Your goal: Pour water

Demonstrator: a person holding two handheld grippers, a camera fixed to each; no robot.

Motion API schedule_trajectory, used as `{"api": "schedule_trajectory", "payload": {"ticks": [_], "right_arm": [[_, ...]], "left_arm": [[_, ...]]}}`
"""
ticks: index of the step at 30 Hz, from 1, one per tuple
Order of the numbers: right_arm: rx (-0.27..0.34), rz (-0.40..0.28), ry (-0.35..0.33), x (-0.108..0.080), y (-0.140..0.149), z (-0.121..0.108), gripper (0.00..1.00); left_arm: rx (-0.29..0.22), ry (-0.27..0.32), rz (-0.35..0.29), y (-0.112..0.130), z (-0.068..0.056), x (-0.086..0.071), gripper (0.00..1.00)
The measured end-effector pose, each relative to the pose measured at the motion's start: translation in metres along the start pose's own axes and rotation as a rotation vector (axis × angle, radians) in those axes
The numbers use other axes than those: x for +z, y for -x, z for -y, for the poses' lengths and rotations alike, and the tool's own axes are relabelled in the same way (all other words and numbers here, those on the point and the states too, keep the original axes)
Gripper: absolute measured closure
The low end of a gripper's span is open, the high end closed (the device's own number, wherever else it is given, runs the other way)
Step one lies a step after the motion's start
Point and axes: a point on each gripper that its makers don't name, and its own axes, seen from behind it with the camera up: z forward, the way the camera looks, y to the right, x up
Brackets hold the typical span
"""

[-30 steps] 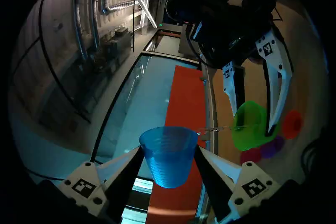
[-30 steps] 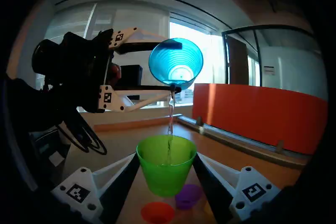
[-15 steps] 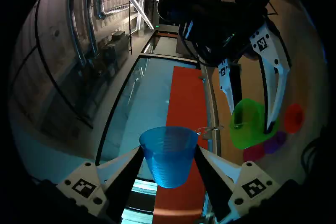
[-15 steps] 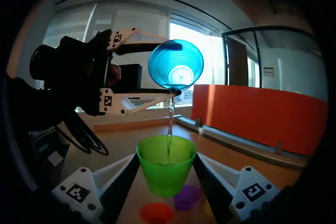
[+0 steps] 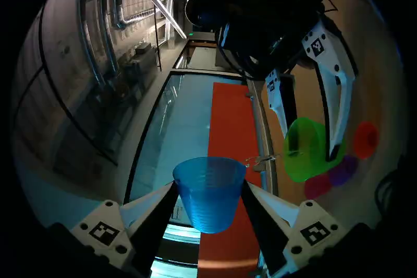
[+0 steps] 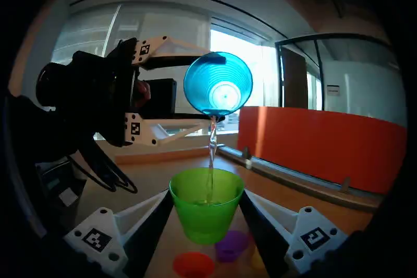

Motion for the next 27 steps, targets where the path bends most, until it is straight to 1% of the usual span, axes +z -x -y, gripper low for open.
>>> {"api": "schedule_trajectory", "payload": {"ticks": [11,27], "right_arm": [[-0.004,0.0,0.005,-0.0011,-0.0009,-0.0003,0.1],[-0.008,-0.003,0.007,-0.002,-0.0028,-0.0005,0.1]], "left_arm": [[0.042,-0.015,-0.002,-0.0019,0.0055,-0.0013,0.16],[0.114,-0.037,-0.013,-0.0074,0.0078,-0.0003,0.16]]}}
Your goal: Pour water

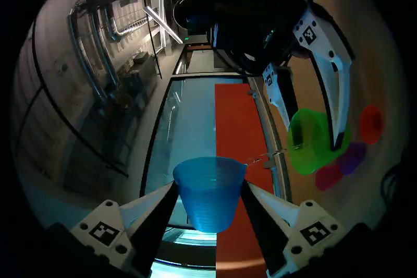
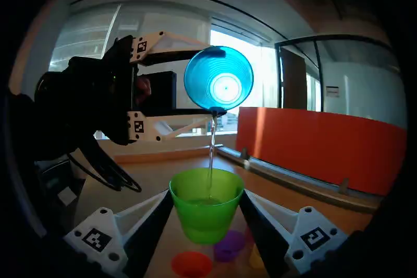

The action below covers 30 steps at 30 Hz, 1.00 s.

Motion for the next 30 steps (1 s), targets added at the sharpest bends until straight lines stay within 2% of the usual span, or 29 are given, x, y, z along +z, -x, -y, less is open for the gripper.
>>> {"api": "schedule_trajectory", "payload": {"ticks": [11,20,23,25,30], "right_arm": [[0.001,-0.005,0.001,-0.001,0.0,-0.002,0.1],[0.002,-0.006,0.002,-0.001,0.002,-0.002,0.1],[0.001,-0.005,0.004,-0.001,0.002,-0.002,0.1],[0.001,-0.005,0.004,-0.001,0.001,-0.002,0.1],[0.0,-0.006,0.004,-0.001,0.0,-0.002,0.1]], "left_arm": [[0.043,-0.013,-0.006,-0.002,0.005,0.003,0.16],[0.028,-0.007,-0.001,0.0,-0.002,0.004,0.16],[0.004,-0.005,0.001,0.003,-0.003,0.004,0.16],[-0.03,-0.001,0.005,0.006,-0.004,0.003,0.16],[-0.156,0.011,0.016,0.014,-0.012,0.002,0.16]]}}
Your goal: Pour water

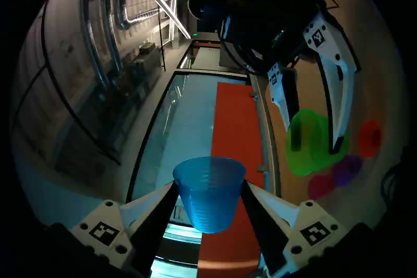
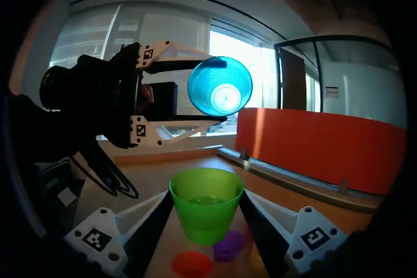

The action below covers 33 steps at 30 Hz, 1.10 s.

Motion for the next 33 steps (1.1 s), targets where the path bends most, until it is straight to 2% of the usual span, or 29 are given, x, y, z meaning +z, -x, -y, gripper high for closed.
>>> {"api": "schedule_trajectory", "payload": {"ticks": [8,14,20,33], "right_arm": [[-0.002,0.0,0.005,-0.002,-0.001,0.0,0.1],[-0.007,0.0,0.006,-0.002,-0.003,0.002,0.1],[-0.007,-0.005,0.008,-0.003,-0.004,0.002,0.1],[-0.009,-0.007,0.013,-0.005,-0.007,0.002,0.1]], "left_arm": [[-0.258,0.001,0.015,0.015,-0.009,-0.002,0.16],[-0.423,0.0,0.043,0.032,-0.016,-0.005,0.16],[-0.587,0.002,0.053,0.038,-0.02,-0.011,0.16],[-0.955,0.016,0.07,0.057,-0.032,-0.01,0.16]]}}
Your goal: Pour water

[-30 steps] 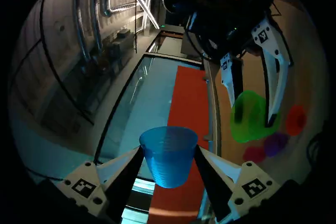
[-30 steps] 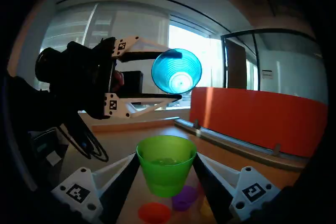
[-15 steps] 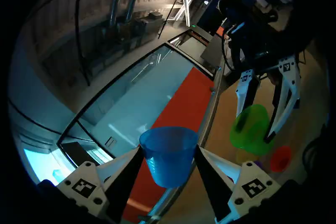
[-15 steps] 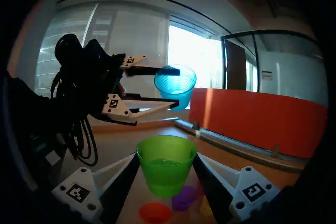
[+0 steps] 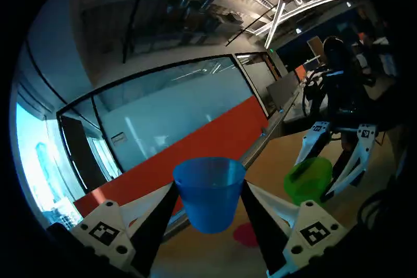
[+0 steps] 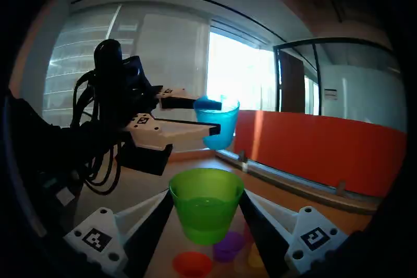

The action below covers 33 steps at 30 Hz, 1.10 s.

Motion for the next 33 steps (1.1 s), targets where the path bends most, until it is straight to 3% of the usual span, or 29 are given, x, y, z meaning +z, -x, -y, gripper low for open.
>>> {"api": "schedule_trajectory", "payload": {"ticks": [20,26,33], "right_arm": [[-0.005,-0.02,0.016,-0.003,-0.011,-0.005,0.1],[-0.005,-0.022,0.019,-0.003,-0.014,-0.005,0.1],[-0.007,-0.022,0.017,-0.001,-0.015,-0.002,0.1]], "left_arm": [[-0.441,0.059,-0.02,0.009,-0.003,0.001,0.16],[-0.513,0.066,-0.03,0.008,-0.002,0.002,0.16],[-0.55,0.068,-0.026,0.01,-0.002,0.001,0.16]]}}
